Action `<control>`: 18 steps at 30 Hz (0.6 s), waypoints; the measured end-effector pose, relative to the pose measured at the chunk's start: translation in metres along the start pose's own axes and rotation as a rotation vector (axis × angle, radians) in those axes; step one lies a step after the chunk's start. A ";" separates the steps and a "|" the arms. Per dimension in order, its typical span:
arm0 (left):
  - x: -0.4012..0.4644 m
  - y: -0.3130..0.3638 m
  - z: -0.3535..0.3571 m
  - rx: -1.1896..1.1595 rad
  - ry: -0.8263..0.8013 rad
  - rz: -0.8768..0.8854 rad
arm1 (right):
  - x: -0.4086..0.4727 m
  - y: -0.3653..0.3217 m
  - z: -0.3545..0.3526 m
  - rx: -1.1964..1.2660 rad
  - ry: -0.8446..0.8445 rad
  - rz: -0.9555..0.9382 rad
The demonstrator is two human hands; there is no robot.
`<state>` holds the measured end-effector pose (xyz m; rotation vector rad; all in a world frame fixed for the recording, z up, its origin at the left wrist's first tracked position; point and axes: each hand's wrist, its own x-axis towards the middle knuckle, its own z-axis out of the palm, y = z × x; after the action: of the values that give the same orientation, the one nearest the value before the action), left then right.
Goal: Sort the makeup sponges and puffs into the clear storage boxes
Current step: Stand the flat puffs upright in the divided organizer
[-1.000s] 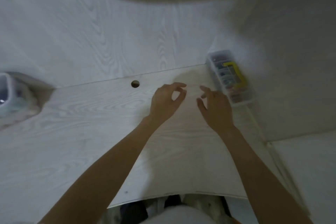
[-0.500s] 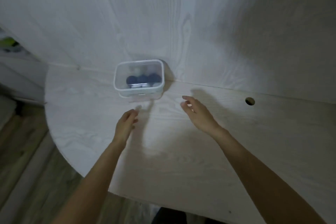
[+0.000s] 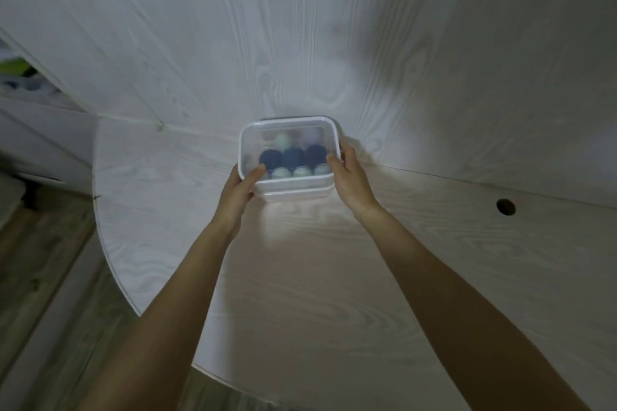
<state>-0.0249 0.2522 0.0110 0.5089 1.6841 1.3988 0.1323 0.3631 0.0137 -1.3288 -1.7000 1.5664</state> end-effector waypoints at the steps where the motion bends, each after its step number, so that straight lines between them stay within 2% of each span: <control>1: 0.000 -0.001 -0.001 -0.003 0.001 0.005 | 0.001 0.002 0.000 0.027 -0.018 0.023; 4: 0.001 0.000 -0.001 0.000 0.011 0.006 | 0.003 0.003 -0.003 0.183 -0.114 0.162; 9: -0.013 0.006 0.015 -0.016 0.036 0.024 | -0.015 0.008 -0.023 0.221 -0.089 0.116; 14: -0.048 0.003 0.068 0.024 -0.044 0.026 | -0.066 0.031 -0.077 0.312 0.065 0.026; 18: -0.079 -0.008 0.138 0.050 -0.148 -0.017 | -0.116 0.056 -0.144 0.277 0.245 0.003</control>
<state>0.1319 0.2704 0.0321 0.6098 1.6034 1.2781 0.3213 0.3248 0.0254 -1.3177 -1.2835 1.5061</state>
